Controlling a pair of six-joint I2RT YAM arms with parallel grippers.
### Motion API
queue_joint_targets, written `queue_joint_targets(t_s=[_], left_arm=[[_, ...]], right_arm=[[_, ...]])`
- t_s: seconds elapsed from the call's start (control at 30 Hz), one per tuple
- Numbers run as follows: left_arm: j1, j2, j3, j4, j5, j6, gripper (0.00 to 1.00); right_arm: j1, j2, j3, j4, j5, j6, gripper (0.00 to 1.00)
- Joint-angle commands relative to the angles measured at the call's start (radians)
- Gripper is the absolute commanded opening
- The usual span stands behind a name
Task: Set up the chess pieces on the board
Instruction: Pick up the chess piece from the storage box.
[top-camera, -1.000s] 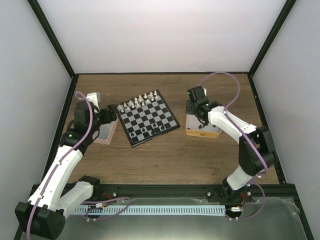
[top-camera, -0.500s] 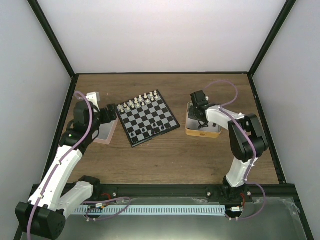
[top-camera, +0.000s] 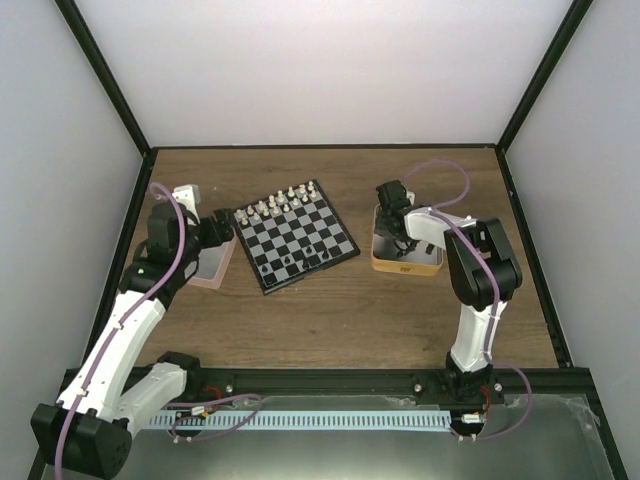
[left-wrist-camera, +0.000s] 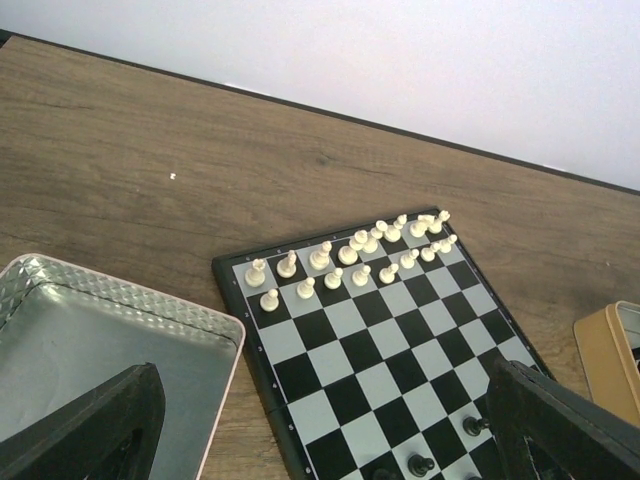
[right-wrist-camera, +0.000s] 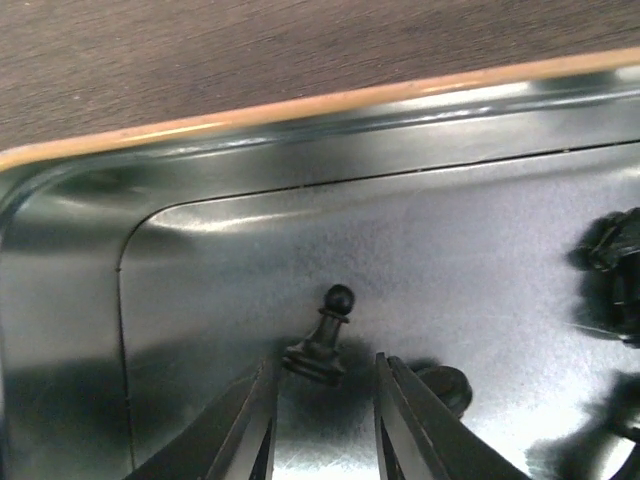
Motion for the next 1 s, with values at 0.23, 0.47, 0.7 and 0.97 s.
queue_joint_targets(t_s=[0.23,0.47,0.7,0.97], left_arm=[[0.008,0.006,-0.008,0.017,0.013,-0.002,0.90],[0.009,0.006,-0.008,0.016,0.014,-0.002,0.90],[0.010,0.004,-0.008,0.018,0.019,-0.002,0.90],[0.010,0.005,-0.010,0.018,0.023,-0.004,0.90]], right_arm=[[-0.010,0.062,0.064,-0.002,0.081,0.018,0.29],[-0.009,0.053,0.054,-0.027,0.085,0.029,0.17],[-0.010,0.017,0.026,-0.052,0.069,0.034,0.21],[-0.010,0.009,0.022,-0.014,0.037,-0.001,0.10]])
